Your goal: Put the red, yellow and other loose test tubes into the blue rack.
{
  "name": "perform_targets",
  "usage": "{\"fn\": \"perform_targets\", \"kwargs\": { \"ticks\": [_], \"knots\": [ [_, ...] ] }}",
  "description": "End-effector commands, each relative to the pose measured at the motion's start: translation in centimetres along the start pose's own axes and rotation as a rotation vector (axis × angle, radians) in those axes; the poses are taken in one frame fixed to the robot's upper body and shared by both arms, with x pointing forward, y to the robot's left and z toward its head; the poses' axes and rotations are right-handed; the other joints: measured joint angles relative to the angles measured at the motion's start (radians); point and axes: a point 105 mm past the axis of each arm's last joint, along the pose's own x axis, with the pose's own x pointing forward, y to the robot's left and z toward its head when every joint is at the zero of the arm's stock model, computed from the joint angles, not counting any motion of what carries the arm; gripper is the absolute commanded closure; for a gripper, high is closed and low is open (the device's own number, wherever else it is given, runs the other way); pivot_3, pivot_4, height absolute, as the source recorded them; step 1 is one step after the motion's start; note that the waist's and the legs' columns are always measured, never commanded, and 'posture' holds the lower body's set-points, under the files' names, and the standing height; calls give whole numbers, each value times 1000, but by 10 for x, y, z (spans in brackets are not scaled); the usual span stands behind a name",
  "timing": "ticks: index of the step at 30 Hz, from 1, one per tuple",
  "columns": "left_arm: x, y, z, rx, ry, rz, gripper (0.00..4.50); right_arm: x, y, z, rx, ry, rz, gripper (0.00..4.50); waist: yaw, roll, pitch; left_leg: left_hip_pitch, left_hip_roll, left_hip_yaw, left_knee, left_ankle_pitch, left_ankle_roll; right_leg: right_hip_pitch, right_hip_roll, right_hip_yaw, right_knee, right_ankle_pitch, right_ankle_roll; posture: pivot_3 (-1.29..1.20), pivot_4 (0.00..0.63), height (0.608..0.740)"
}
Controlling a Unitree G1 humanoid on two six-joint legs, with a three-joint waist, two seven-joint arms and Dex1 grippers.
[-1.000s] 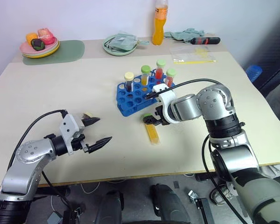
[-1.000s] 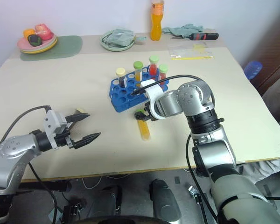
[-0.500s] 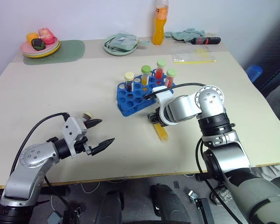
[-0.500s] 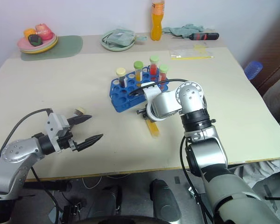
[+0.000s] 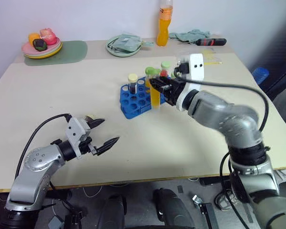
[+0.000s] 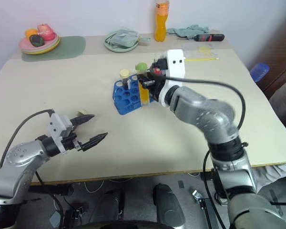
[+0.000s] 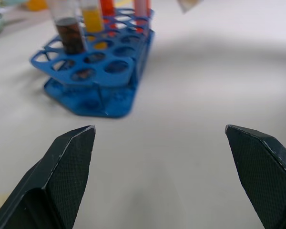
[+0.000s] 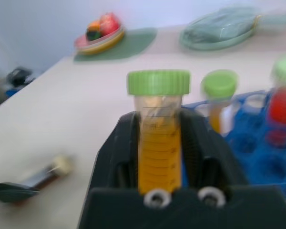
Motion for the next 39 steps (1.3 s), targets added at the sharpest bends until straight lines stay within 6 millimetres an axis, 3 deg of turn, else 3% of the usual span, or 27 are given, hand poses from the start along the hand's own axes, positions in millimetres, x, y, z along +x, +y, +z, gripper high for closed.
{"fn": "perform_targets", "kwargs": {
  "ticks": [1, 8, 20, 32, 39],
  "knots": [
    [8, -2, 12, 15, -49, 11, 0, 14, 0, 7, -96, -212, -3, 3757, -3, 0, 0, 0, 0, 0, 0, 0, 0, 0, 0, 1, 0, 0, 0, 0, 150, 740],
    [12, -6, 11, 8, -57, 2, 0, 37, -16, -8, -143, -319, -106, 3757, 3, 0, 0, 1, 0, 1, 0, 0, 0, -1, -1, 2, 4, 0, 0, 0, 150, 740],
    [7, -9, 12, 9, -56, 13, 0, 35, -43, -25, -193, -315, -211, 3757, 0, 0, 0, 2, 0, 1, 0, 0, 0, -1, -1, 2, 5, 0, 0, 0, 150, 740],
    [10, -9, 16, 9, -59, 8, 0, 40, -29, -31, -161, -327, -155, 3757, -1, 0, 0, 2, 0, 1, 0, 0, 0, -1, -1, 2, 5, 0, 0, 0, 150, 740],
    [9, -9, 14, 8, -58, 9, 0, 41, -34, -35, -153, -321, -180, 3757, -1, 0, 0, 2, 0, 1, 0, 0, -1, -1, -1, 2, 6, 0, 0, 0, 150, 740]
  ]
}}
